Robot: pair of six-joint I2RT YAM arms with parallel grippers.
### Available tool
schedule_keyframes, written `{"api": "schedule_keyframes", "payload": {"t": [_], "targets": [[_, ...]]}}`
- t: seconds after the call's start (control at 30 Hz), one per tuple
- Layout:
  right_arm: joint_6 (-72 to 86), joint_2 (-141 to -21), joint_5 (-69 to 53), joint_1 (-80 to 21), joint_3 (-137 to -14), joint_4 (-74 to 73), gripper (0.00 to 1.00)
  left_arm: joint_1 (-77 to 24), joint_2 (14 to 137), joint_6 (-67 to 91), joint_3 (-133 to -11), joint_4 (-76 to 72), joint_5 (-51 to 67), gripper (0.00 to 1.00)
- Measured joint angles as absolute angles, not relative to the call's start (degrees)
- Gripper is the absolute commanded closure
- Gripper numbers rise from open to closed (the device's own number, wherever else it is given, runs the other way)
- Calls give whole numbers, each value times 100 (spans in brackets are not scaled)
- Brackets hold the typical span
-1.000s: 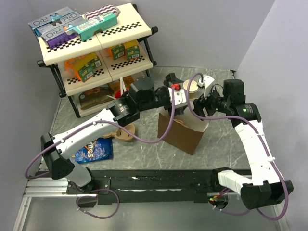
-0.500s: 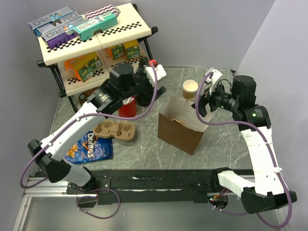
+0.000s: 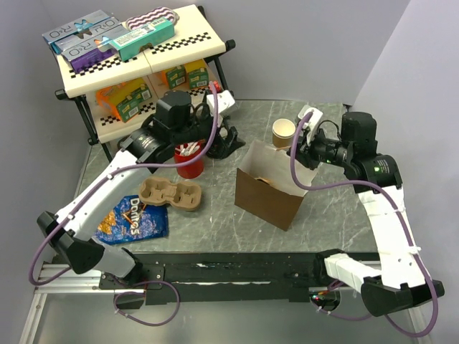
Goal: Pack the takeout coffee
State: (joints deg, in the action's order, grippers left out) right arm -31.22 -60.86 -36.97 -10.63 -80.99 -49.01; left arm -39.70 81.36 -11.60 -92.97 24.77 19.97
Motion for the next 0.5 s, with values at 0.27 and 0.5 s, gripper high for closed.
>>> {"api": "schedule_keyframes", "payload": {"t": [0.27,0.5], "targets": [[-3249,-6060,-3769,-1444,-7830,-4930,90,-3966,8866,-397,-9727,2687,2727,1],[-3264,-6416,-3859,-1780,-7797,-4925,100,-3850,9238,-244,-9800,2825,2823,0]]}}
